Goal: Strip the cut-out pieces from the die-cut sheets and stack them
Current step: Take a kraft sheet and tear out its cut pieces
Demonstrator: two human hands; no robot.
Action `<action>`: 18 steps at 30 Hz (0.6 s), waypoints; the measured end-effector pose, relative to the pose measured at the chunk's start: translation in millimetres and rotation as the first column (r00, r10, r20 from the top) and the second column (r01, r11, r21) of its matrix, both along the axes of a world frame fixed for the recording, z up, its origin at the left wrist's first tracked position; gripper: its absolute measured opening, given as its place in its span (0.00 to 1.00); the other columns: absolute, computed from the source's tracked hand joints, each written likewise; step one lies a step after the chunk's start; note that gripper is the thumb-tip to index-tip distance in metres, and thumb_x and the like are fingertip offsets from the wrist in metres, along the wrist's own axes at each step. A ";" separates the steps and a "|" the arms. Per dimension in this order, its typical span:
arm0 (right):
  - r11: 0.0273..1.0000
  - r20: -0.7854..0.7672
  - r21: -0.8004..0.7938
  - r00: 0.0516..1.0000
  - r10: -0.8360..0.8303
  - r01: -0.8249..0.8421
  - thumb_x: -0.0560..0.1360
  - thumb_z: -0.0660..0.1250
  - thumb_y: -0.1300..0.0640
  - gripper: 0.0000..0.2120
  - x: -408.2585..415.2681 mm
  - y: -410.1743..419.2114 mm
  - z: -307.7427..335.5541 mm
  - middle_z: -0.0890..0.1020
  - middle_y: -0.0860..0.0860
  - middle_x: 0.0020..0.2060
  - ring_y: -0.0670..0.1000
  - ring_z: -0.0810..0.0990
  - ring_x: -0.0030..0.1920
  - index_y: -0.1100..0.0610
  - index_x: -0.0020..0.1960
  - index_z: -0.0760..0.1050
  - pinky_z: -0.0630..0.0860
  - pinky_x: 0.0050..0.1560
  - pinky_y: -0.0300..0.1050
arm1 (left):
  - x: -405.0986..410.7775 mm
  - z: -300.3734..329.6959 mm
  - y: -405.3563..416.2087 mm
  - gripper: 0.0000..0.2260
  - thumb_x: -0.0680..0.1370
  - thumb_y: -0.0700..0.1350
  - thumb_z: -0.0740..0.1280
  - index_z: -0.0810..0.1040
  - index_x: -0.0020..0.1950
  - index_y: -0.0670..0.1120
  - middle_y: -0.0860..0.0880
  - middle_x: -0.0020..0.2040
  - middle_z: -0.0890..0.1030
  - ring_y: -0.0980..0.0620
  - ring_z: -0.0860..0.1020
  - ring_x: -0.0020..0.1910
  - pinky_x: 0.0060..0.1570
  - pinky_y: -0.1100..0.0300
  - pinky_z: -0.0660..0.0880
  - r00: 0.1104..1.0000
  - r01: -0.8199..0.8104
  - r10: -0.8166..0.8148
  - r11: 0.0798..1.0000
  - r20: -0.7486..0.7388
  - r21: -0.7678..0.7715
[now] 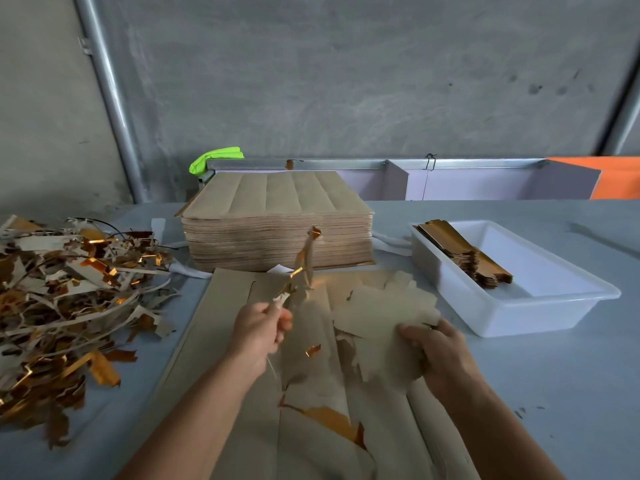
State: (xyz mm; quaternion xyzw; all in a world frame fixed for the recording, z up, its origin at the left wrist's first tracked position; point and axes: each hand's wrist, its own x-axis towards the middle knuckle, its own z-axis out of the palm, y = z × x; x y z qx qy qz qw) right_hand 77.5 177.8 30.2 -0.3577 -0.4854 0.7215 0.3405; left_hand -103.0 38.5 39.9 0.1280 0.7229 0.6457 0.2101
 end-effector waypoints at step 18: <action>0.934 -0.161 -0.240 0.960 0.229 -0.263 0.79 0.61 0.56 0.09 -6.1 -22.9 13.0 0.84 0.57 0.42 0.57 0.84 0.41 0.60 0.54 0.74 0.80 0.33 0.50 | 14.2 -11.4 6.1 0.10 0.72 0.33 0.71 0.77 0.43 0.48 0.55 0.28 0.76 0.62 0.66 0.19 0.19 0.71 0.62 0.980 0.194 -0.194 0.981 -0.037 0.007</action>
